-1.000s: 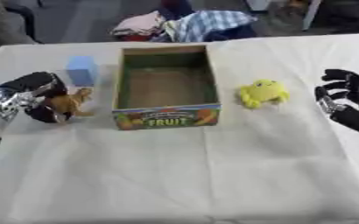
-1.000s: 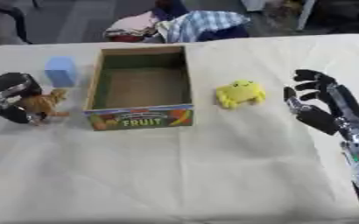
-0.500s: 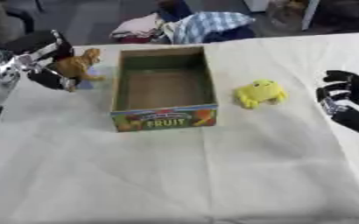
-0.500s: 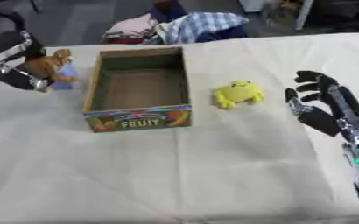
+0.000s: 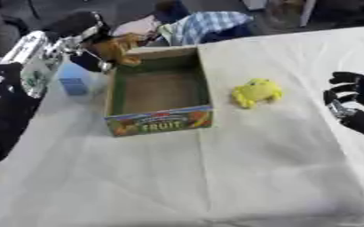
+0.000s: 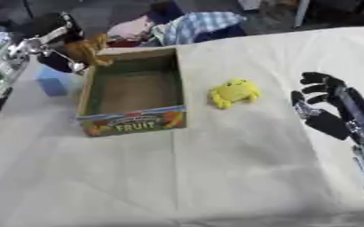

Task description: Pick up objects on the table and place them in the box.

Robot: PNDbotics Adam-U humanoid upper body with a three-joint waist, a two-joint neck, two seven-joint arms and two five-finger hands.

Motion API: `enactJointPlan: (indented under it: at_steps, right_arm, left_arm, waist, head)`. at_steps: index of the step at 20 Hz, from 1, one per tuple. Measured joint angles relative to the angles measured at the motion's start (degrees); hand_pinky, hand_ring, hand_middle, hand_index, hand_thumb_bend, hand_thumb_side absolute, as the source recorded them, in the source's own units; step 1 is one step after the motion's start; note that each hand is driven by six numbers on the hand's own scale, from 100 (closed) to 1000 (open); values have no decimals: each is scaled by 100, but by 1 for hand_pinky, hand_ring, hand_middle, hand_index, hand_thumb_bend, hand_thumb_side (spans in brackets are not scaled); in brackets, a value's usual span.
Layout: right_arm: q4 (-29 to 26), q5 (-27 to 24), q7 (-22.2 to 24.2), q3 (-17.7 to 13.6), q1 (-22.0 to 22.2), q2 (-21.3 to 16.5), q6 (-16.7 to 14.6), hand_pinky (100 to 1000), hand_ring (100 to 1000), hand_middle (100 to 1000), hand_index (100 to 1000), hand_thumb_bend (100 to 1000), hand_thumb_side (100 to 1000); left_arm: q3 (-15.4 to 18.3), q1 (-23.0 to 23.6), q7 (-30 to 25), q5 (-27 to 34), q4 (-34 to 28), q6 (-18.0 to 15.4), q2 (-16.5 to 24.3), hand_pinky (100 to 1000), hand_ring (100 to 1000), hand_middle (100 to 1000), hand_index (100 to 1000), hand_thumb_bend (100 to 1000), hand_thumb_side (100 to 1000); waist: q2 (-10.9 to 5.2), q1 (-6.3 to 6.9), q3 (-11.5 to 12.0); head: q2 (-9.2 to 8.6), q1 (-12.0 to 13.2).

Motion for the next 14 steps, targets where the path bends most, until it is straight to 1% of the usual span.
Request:
enactJointPlan:
  at_steps: [6,8,9,10,13,14]
  right_arm:
    - [0,-2,74,52,-47,42,-16,669,765,771,877,183,492]
    - [0,-3,80,53,-48,45,-13,669,765,771,877,183,492]
    - [0,-4,83,53,-48,45,-11,669,765,771,877,183,492]
    - [0,-5,83,53,-47,46,-11,669,765,770,877,182,492]
    - [0,-8,83,52,-45,49,-10,668,765,770,877,182,494]
    - [0,-8,83,51,-43,52,-10,669,765,770,877,182,492]
  left_arm:
    - [102,-55,262,-667,554,-109,-508,629,450,327,433,375,100]
    - [113,-49,261,-816,702,-150,-616,645,476,361,465,407,100]
    - [116,-39,225,-880,766,-189,-652,645,476,361,465,407,100]
    - [117,-18,158,-925,830,-239,-680,658,509,407,510,440,100]
    - [118,24,-244,-957,1009,-409,-725,672,530,441,543,470,100]
    - [120,33,-395,-935,1043,-459,-725,689,554,480,588,523,135]
  waist:
    - [55,55,-139]
    - [60,56,-163]
    - [61,56,-164]
    - [65,56,-165]
    - [71,56,-155]
    - [71,55,-147]
  head:
    - [0,90]
    - [0,95]
    - [0,95]
    - [0,94]
    - [0,90]
    - [0,86]
